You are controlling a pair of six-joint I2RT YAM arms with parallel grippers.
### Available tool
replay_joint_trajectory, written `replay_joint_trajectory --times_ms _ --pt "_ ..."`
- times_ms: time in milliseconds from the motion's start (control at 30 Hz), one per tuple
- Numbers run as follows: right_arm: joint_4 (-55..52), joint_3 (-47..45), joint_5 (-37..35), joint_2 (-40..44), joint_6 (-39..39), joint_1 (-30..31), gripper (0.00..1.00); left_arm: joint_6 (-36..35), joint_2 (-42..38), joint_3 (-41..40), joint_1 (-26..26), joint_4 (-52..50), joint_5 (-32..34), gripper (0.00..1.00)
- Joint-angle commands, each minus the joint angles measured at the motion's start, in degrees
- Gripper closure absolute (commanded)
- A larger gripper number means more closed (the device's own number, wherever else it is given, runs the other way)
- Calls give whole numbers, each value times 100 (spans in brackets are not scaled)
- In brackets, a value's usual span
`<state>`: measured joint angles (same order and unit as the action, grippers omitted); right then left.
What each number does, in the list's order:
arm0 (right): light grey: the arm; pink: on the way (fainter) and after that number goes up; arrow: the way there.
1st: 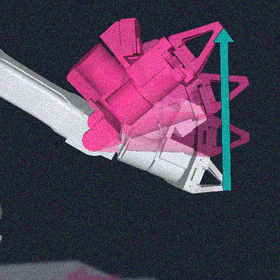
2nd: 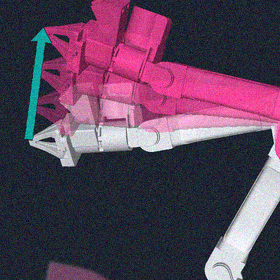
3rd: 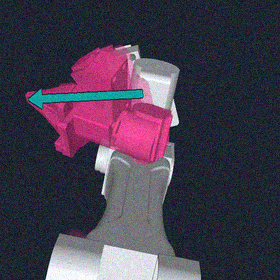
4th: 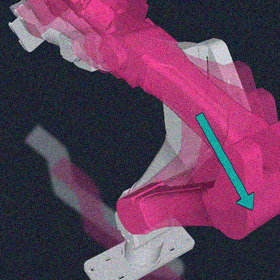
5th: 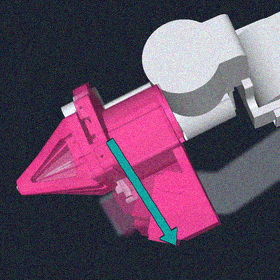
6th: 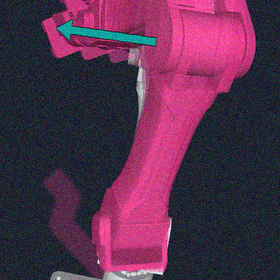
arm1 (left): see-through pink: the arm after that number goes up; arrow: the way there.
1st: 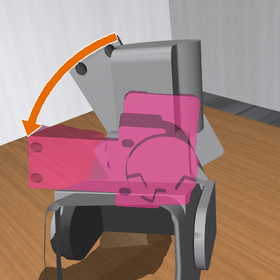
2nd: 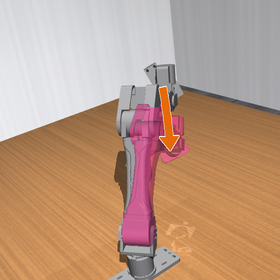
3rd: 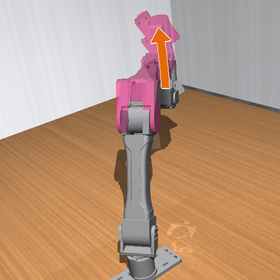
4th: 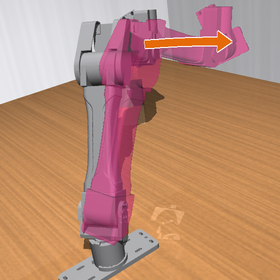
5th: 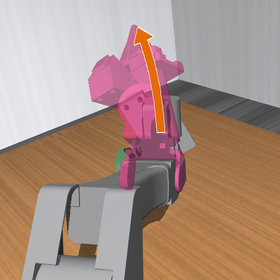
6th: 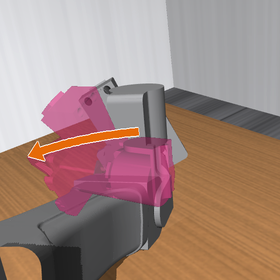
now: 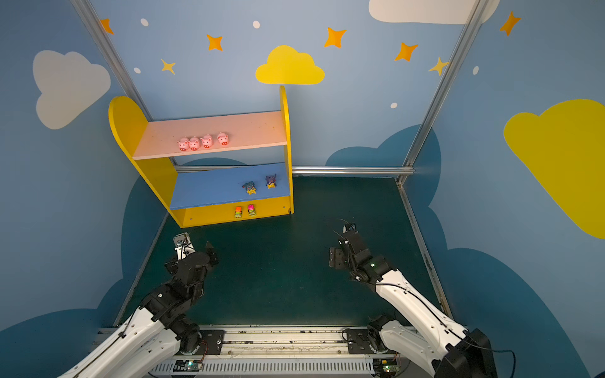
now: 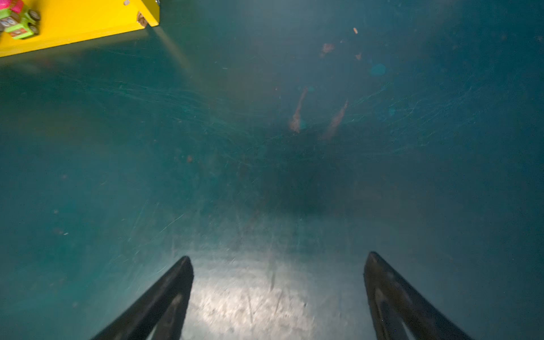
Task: Organize plastic toys on shelves
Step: Reset both arms
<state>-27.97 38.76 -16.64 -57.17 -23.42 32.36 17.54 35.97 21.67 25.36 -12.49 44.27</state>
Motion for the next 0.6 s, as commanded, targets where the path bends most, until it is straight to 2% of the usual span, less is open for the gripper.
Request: replay_joint_trajectory --times_ms 0,133,267,467,567 --pt "593 -395 -116 117 240 -78 11 -360 197 -242 -607 1346 -906 0" --pt "1547 -937 -405 443 590 -122 10 -421 839 -342 -1439 1949 -1645 0" --pt "2201 -1165 -705 566 1099 -367 10 -543 1514 -399 -2059 2601 -2027 0" --pt "3252 -1512 -934 696 1806 -533 10 -455 2456 -316 -2662 3356 -2881 0" --pt "3529 -1695 -1065 889 1947 -703 10 -391 3175 -79 -2735 3571 -3078 0"
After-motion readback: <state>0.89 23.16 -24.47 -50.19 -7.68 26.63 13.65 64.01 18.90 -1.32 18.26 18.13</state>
